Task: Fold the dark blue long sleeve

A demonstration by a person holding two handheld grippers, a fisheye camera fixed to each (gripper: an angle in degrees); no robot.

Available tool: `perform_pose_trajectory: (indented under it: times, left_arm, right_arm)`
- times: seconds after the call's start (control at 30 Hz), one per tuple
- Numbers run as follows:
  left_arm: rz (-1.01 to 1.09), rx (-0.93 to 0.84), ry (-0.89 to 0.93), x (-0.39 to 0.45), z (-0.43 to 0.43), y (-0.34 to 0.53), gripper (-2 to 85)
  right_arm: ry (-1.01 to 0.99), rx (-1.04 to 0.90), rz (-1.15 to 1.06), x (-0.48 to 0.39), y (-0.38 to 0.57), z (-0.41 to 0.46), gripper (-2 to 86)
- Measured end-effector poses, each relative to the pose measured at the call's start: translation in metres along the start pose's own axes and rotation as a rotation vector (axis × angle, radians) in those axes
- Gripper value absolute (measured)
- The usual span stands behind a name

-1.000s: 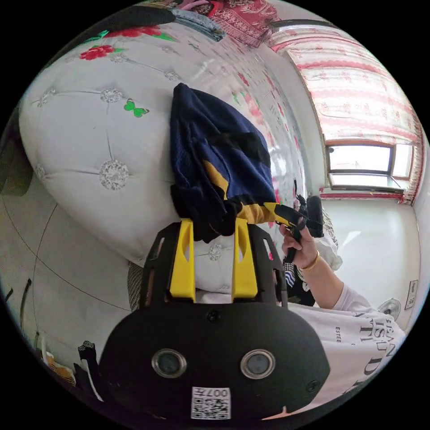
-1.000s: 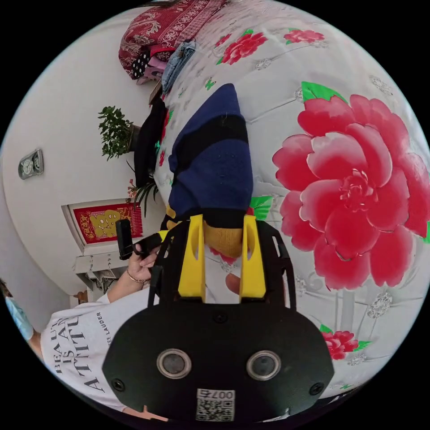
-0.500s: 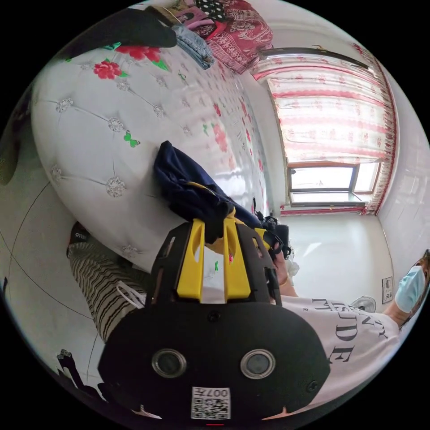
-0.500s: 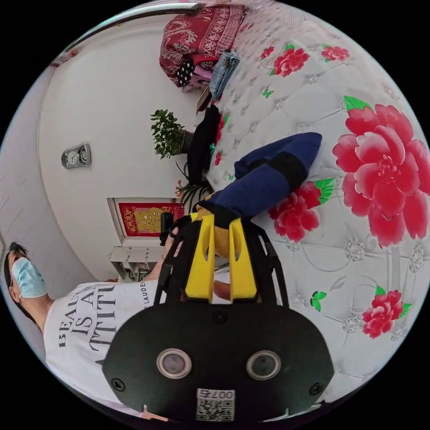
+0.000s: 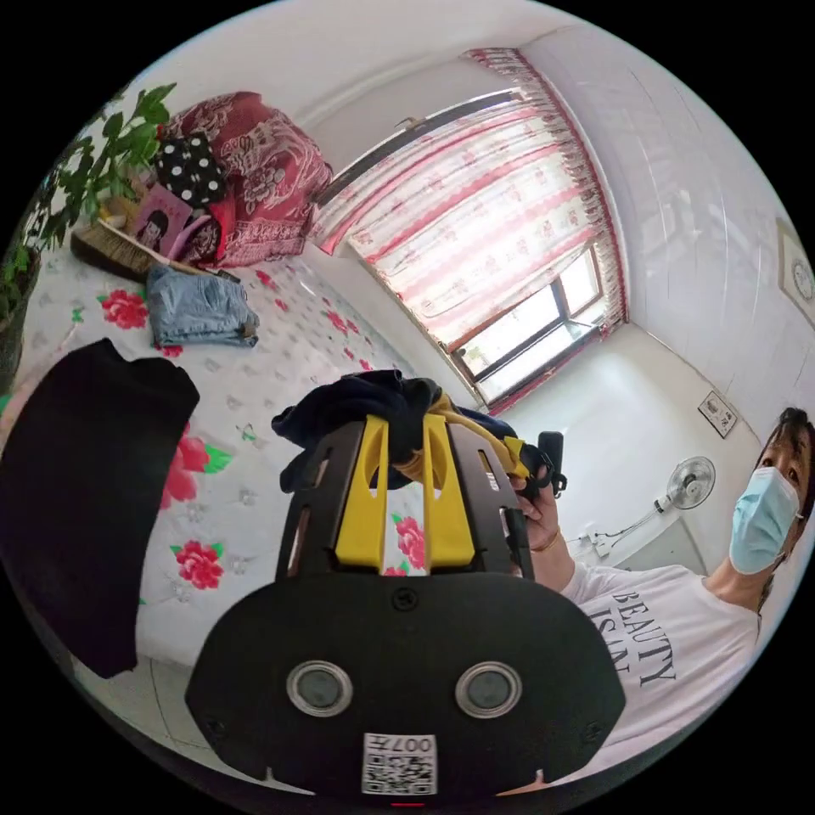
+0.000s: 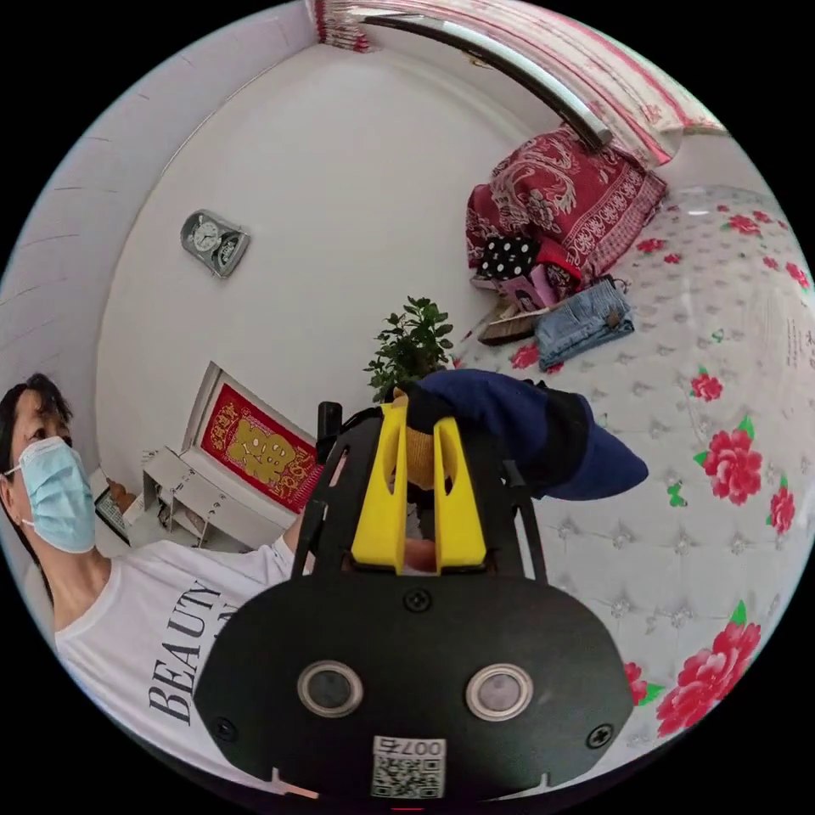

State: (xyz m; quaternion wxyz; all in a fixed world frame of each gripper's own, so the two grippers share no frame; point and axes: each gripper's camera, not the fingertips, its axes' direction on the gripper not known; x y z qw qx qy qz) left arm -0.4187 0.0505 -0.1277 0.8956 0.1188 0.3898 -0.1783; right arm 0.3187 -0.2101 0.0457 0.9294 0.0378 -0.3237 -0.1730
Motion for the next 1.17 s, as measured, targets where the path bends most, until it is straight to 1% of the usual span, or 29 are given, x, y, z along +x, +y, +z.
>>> perform_pose_trajectory:
  times: [0.07,0.13,0.2,0.23,0.27,0.3,0.33,0.37,0.4,0.43,0.53,0.6,0.67,0.7,0.73,0.83,0.87,0.9,0.97,1.07,1.1,1.17]
  left_arm:
    - [0.042,0.027,-0.079,-0.01,-0.047,-0.03,6.4]
    - [0.028,0.024,-0.169,-0.028,-0.075,-0.038,6.5]
    - [-0.05,0.018,-0.261,-0.06,-0.096,-0.032,6.7]
    - [-0.128,0.012,-0.332,-0.087,-0.107,-0.021,7.2]
    - [-0.21,0.018,-0.421,-0.115,-0.119,-0.004,7.8]
    - [-0.254,0.02,-0.476,-0.128,-0.124,0.007,8.1]
    - [-0.345,0.022,-0.581,-0.153,-0.135,0.033,8.5]
    - [-0.433,0.022,-0.655,-0.172,-0.147,0.062,8.7]
    - [-0.471,0.023,-0.674,-0.179,-0.151,0.077,8.6]
    - [-0.521,0.039,-0.693,-0.187,-0.16,0.107,8.5]
    - [-0.543,0.061,-0.78,-0.178,-0.164,0.173,8.4]
    - [-0.536,0.022,-0.826,-0.168,-0.15,0.205,8.4]
    - [-0.508,-0.067,-0.848,-0.151,-0.113,0.24,8.6]
    - [-0.5,-0.097,-0.851,-0.146,-0.1,0.247,8.7]
    - [-0.479,-0.154,-0.854,-0.136,-0.073,0.259,8.9]
    - [-0.38,-0.311,-0.789,-0.109,0.01,0.278,9.1]
    - [-0.327,-0.383,-0.737,-0.097,0.047,0.282,9.1]
    - [-0.295,-0.424,-0.712,-0.091,0.066,0.283,9.1]
    - [-0.133,-0.562,-0.665,-0.057,0.136,0.285,9.1]
    - [0.033,-0.65,-0.607,-0.013,0.208,0.287,8.4]
    - [0.057,-0.66,-0.597,-0.005,0.22,0.287,8.3]
    - [0.132,-0.694,-0.573,0.028,0.267,0.292,7.8]
  right_arm:
    - [-0.007,0.02,-0.057,-0.019,-0.017,0.047,2.5]
    - [-0.025,0.03,-0.069,-0.028,-0.024,0.1,2.6]
    - [-0.052,0.01,-0.019,-0.021,-0.021,0.18,2.9]
    - [-0.06,-0.014,0.025,-0.012,-0.014,0.226,3.1]
    - [-0.054,-0.039,0.048,-0.007,-0.009,0.25,3.3]
    - [-0.032,-0.142,0.095,0.006,0.004,0.303,3.6]
    - [-0.025,-0.218,0.122,0.014,0.011,0.33,3.8]
    - [-0.019,-0.38,0.166,0.029,0.029,0.379,4.0]
    - [-0.021,-0.506,0.198,0.043,0.051,0.413,4.4]
    - [-0.013,-0.551,0.214,0.052,0.069,0.427,4.7]
    - [0.022,-0.623,0.155,0.057,0.095,0.427,5.2]
    - [0.139,-0.717,0.048,0.059,0.115,0.404,5.6]
    - [0.283,-0.778,-0.036,0.062,0.131,0.376,5.6]
    - [0.399,-0.818,-0.086,0.064,0.142,0.356,5.6]
    - [0.455,-0.84,-0.103,0.066,0.147,0.346,5.6]
    - [0.706,-0.943,-0.124,0.073,0.176,0.289,5.2]
    - [0.734,-0.955,-0.118,0.074,0.181,0.28,5.1]
    - [0.782,-0.974,-0.102,0.074,0.189,0.265,4.8]
    - [0.832,-1.009,-0.07,0.076,0.201,0.25,4.2]
    - [0.833,-1.082,-0.02,0.083,0.222,0.236,3.0]
    - [0.803,-0.979,-0.043,0.075,0.218,0.221,2.4]
    - [0.766,-0.873,0.002,0.072,0.211,0.197,1.4]
